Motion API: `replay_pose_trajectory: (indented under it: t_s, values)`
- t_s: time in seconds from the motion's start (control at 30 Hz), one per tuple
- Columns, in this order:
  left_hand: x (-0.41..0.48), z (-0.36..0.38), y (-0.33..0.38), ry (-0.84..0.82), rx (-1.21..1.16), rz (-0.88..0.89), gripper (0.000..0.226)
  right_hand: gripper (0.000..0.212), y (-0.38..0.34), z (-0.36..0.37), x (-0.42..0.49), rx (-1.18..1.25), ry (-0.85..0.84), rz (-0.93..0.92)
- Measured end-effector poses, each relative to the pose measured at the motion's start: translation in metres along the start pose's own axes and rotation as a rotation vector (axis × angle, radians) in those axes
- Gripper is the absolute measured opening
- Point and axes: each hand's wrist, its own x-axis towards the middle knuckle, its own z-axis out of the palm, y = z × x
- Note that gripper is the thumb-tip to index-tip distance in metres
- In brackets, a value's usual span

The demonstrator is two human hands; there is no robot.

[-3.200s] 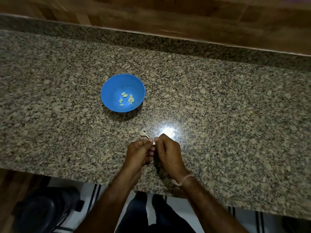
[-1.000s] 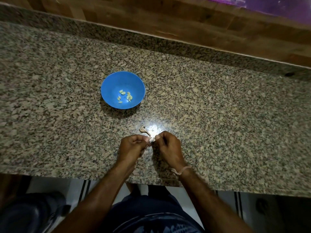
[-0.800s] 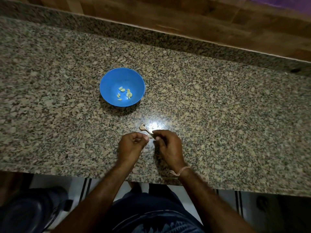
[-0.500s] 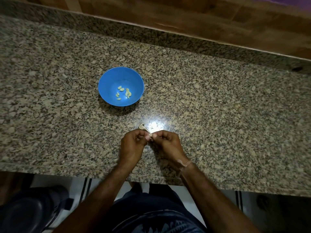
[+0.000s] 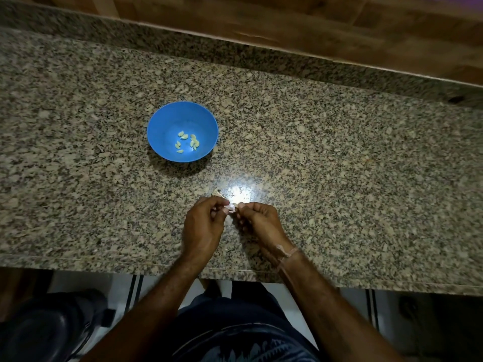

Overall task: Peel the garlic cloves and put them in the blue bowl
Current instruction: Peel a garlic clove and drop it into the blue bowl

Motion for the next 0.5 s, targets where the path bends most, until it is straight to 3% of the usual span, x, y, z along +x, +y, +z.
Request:
replay_pose_trajectory:
  t_s: [0.07,0.2,0.33,0.5]
  values:
    - [0.000,0.000,0.003,-0.015,-0.031,0.027,0.022,0.023,0.000,-0.002,0.000,-0.018,-0.020,-0.017]
    - [-0.003,0.001,0.011,-0.037,-0.062,0.073,0.013,0.031,0.000,-0.004,0.001,-0.124,-0.040,-0.079]
    - [0.002,0.002,0.008,-0.017,-0.153,-0.135,0.009,0.011,0.003,-0.007,0.001,-0.261,-0.003,-0.284]
    - [0.003,0.004,0.012,-0.025,-0.364,-0.291,0.011,0.014,-0.002,-0.008,-0.001,-0.198,-0.105,-0.326]
